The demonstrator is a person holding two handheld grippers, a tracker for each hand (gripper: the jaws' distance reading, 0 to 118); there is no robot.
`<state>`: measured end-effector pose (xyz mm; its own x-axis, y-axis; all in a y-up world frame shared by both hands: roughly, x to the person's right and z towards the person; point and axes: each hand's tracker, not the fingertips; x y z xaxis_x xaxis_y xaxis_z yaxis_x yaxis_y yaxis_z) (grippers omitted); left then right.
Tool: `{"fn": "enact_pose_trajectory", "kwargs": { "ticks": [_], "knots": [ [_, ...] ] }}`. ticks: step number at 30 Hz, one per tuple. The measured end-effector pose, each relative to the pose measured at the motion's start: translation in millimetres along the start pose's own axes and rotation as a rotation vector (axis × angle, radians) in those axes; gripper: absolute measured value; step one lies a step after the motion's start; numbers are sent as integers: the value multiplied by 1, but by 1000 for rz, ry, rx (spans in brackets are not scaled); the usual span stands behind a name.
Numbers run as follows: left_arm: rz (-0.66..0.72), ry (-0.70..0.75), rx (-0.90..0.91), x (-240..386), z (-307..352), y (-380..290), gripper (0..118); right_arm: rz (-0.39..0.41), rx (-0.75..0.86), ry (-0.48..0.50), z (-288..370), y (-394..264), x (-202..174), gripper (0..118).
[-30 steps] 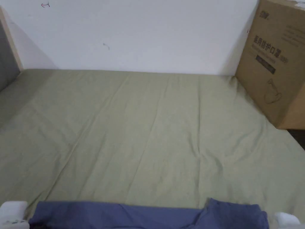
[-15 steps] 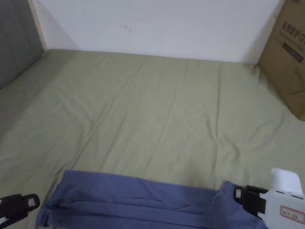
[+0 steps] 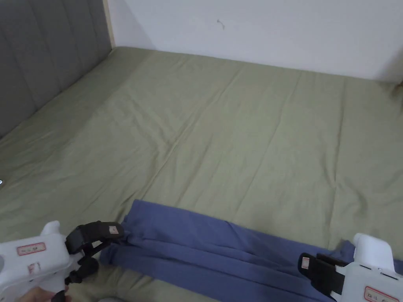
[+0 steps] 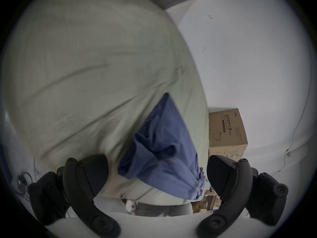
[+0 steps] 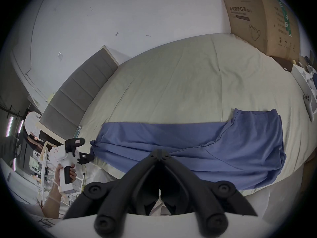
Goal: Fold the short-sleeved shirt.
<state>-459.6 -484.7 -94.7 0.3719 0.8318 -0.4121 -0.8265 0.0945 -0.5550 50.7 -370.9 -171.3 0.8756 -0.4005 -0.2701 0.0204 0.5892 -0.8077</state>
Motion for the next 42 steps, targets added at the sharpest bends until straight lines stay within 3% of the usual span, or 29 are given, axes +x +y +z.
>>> {"fn": "enact_pose_trajectory", "kwargs": {
  "ticks": [6, 8, 9, 10, 11, 14, 15, 17, 22, 28, 33, 37, 38, 40, 41, 42],
  "knots": [
    [21, -61, -14, 6, -15, 5, 114, -5, -34, 5, -6, 6, 7, 0],
    [49, -121, -27, 6, -21, 7, 104, -29, -35, 11, -8, 8, 11, 0],
    [47, -111, -33, 6, -28, 9, 70, -43, -37, 11, -7, 8, 12, 0],
    [43, -106, -34, 7, -32, 11, 18, -54, -40, 11, -8, 8, 13, 0],
    [23, -73, -29, 7, -37, 12, 8, -62, -40, 8, -9, 8, 14, 0],
    [52, 62, -11, -2, -47, 14, 8, -63, -39, 3, -6, 6, 14, 0],
    [99, -38, -19, -6, -47, 12, 8, -61, -40, -1, -5, 6, 15, 0],
    [59, -6, -9, 2, -44, 12, 8, -52, -39, -12, -2, 5, 16, 0],
    [-239, 153, 10, 67, -43, 1, 8, -58, -17, -51, 10, 4, 28, 0],
    [-633, 21, -79, 199, -76, -59, 8, -129, 30, -80, 31, -1, 52, 0],
    [-1063, -32, -378, 261, -151, -169, 8, -217, 51, -109, 44, -11, 82, 0],
    [-1106, 70, -565, 236, -216, -228, 9, -334, 66, -117, 54, -21, 106, 0],
    [-1128, 80, -577, 229, -226, -236, 14, -349, 73, -118, 57, -24, 112, 0],
    [-1098, 132, -527, 218, -242, -240, 42, -358, 78, -135, 63, -27, 118, 0],
    [-1031, 138, -515, 216, -245, -236, 61, -359, 79, -146, 64, -28, 120, 0],
    [-971, 96, -530, 217, -239, -232, 87, -359, 76, -152, 65, -29, 123, 0]
  ]
}}
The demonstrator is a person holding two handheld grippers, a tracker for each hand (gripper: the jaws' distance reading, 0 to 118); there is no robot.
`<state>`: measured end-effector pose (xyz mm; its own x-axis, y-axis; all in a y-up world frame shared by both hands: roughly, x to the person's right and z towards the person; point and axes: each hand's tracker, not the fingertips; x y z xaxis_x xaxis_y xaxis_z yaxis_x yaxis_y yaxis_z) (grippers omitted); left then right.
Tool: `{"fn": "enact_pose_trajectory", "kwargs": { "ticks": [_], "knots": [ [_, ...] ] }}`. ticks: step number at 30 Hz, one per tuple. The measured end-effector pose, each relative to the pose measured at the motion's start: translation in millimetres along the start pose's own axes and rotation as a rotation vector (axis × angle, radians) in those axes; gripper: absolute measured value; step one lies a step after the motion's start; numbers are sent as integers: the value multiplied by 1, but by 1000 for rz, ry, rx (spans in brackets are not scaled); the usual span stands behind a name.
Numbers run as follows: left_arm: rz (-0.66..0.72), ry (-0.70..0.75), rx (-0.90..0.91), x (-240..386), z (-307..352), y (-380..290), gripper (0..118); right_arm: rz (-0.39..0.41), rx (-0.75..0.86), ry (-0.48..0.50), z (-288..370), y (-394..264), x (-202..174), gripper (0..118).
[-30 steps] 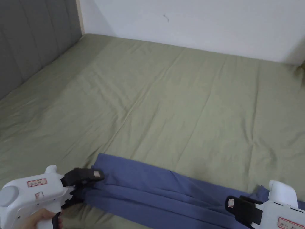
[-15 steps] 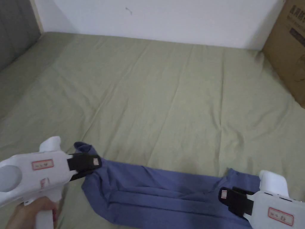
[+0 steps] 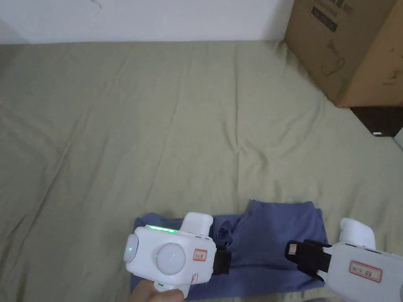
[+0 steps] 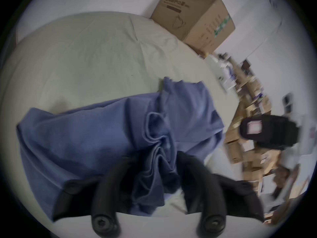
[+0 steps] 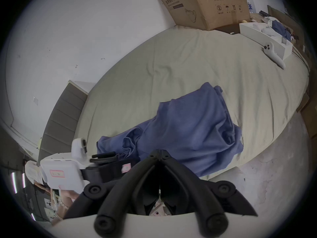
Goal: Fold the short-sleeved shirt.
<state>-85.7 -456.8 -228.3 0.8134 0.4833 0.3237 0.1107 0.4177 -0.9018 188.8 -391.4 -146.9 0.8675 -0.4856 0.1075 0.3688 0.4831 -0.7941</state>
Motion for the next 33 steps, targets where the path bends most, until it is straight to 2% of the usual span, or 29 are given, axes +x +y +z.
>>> {"fn": "enact_pose_trajectory", "kwargs": {
  "ticks": [1, 2, 7, 9, 10, 11, 12, 13, 14, 16, 20, 26, 30, 33],
  "knots": [
    [14, -82, 14, -4, 6, 1, 99, -2, 1, -5, 1, 0, 2, 0],
    [28, -124, 21, -5, 12, 3, 103, -6, 1, -8, 1, 0, 4, 0],
    [73, -109, 164, -12, 64, 13, 103, -23, -7, -3, -6, -3, 4, 0],
    [173, -152, 236, -20, 83, 13, 101, -23, -16, 6, -9, -5, 2, 0],
    [237, -172, 264, -30, 90, 12, 96, -19, -23, 11, -10, -6, 1, 0],
    [297, -175, 285, -37, 95, 10, 80, -15, -29, 12, -12, -7, 0, 0],
    [316, -156, 296, -37, 97, 8, 39, -11, -35, 13, -14, -7, -1, 0],
    [297, -109, 305, -41, 96, 5, 9, -7, -41, 15, -15, -8, -2, 0],
    [280, -12, 281, -40, 90, 3, 4, -6, -44, 17, -15, -8, -2, 0],
    [241, 102, 219, -35, 73, -2, 4, -11, -46, 22, -16, -9, -3, 0],
    [241, -77, 103, -21, 42, -17, 4, -23, -33, 35, -13, -8, -3, 0],
    [161, -71, -33, 10, -3, -29, 4, -7, -24, 18, -5, -7, -3, 0],
    [175, -176, -48, 15, -1, -32, 4, -14, -22, 11, -4, -7, 0, 0],
    [182, -177, -50, 2, 14, -30, 4, -31, -32, -1, -5, -5, 2, 0]
  ]
}}
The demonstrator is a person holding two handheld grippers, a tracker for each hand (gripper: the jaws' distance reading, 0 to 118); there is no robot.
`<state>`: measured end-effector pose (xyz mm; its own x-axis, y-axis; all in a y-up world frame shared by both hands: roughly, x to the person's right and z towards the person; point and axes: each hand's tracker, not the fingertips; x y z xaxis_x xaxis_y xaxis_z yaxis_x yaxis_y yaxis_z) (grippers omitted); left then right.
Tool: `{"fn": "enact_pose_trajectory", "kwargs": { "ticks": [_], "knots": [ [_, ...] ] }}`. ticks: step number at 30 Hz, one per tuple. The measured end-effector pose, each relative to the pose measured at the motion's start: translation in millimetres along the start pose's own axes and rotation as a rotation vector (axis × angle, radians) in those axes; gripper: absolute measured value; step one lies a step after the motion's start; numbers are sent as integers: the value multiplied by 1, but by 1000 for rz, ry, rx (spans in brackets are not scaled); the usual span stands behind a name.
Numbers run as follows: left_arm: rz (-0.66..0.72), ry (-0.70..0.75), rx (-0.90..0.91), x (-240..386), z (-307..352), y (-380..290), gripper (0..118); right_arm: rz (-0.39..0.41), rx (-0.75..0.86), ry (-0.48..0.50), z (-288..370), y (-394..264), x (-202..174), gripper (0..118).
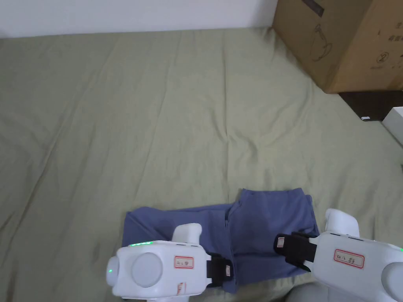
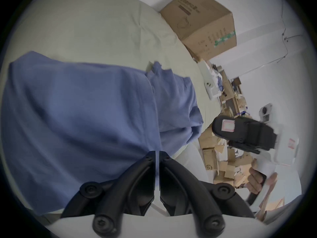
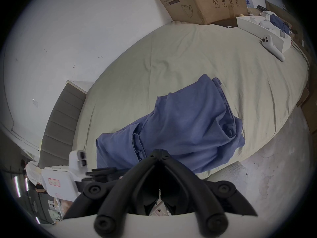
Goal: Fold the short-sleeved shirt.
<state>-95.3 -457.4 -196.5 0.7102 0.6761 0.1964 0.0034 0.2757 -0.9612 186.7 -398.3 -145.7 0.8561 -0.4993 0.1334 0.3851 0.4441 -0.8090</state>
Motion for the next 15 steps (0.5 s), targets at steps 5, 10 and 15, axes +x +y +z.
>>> {"fn": "enact_pose_trajectory", "kwargs": {
  "ticks": [5, 10, 15],
  "knots": [
    [105, -97, 199, -42, 80, 7, 23, 19, 9, -1, 2, 5, -4, 0],
    [195, -9, 278, -106, 140, 2, 110, 29, -12, 9, -8, 7, -10, 0],
    [308, -128, 224, -156, 135, 2, 110, 54, -48, 28, -23, 4, -25, 0]
  ]
}}
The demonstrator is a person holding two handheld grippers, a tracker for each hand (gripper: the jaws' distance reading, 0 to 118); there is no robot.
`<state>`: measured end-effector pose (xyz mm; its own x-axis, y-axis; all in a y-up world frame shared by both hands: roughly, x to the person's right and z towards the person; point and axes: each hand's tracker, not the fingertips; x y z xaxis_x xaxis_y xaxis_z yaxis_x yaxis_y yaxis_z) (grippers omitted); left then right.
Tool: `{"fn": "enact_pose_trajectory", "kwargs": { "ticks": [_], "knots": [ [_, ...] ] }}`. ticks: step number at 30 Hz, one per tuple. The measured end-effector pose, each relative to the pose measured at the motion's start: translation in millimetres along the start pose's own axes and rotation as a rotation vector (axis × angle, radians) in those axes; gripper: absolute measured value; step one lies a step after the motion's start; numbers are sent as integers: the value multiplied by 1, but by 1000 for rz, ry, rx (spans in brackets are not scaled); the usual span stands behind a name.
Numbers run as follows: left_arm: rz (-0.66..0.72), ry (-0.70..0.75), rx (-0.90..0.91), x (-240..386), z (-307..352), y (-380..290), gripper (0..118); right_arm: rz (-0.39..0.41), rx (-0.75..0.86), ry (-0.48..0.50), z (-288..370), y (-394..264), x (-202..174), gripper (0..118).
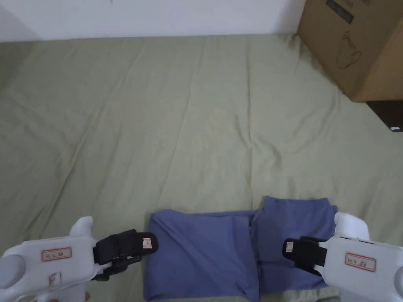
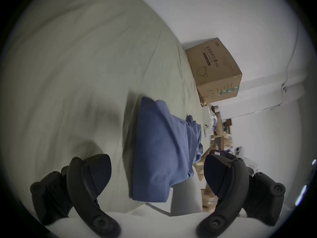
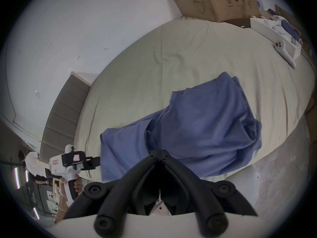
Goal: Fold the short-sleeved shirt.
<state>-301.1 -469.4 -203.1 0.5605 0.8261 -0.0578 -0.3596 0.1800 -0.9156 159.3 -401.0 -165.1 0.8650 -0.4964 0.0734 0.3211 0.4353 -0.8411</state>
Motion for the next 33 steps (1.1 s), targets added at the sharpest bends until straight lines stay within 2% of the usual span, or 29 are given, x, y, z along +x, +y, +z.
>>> {"fn": "enact_pose_trajectory", "kwargs": {
  "ticks": [3, 5, 6, 7, 8, 9, 10, 12, 13, 14, 16, 19, 22, 26, 29, 33],
  "knots": [
    [94, -40, -63, -14, -21, 5, 110, 23, -22, 23, -4, 0, -11, 0],
    [103, -146, -51, -15, -32, 7, 110, 50, -26, 26, -5, 1, -18, 0],
    [117, -201, -51, -15, -37, 9, 105, 59, -28, 22, -5, 2, -20, 0],
    [138, -243, -69, -17, -47, 11, 94, 66, -30, 18, -6, 3, -21, 0],
    [169, -271, -83, -19, -56, 12, 66, 69, -30, 17, -6, 4, -22, 0],
    [174, -289, -97, -20, -65, 10, 11, 70, -30, 17, -7, 5, -22, 0],
    [164, -257, -106, -15, -74, 8, 11, 69, -32, 18, -7, 6, -23, 0],
    [42, -7, -135, -16, -85, 8, 11, 64, -38, 19, -10, 9, -22, 0],
    [19, 20, -132, -20, -85, 4, 11, 64, -41, 18, -11, 11, -23, 0],
    [68, -136, -103, -23, -77, 9, 11, 67, -46, 12, -13, 13, -24, 0],
    [90, -70, -98, -23, -63, 18, 11, 77, -45, 5, -14, 17, -26, 0],
    [-43, 24, -83, -21, -29, 32, 11, 83, -34, 19, -12, 22, -29, 0],
    [-11, 78, 0, -37, 29, 47, 11, 85, -27, 29, -14, 25, -32, 0],
    [-13, 291, 81, -46, 109, 51, 11, 90, -33, 49, -17, 25, -35, 0],
    [2, 324, 139, -37, 139, 46, 11, 97, -33, 55, -19, 22, -37, 0],
    [0, 331, 178, -4, 138, 36, 11, 83, -32, 69, -20, 20, -37, 0]
  ]
}}
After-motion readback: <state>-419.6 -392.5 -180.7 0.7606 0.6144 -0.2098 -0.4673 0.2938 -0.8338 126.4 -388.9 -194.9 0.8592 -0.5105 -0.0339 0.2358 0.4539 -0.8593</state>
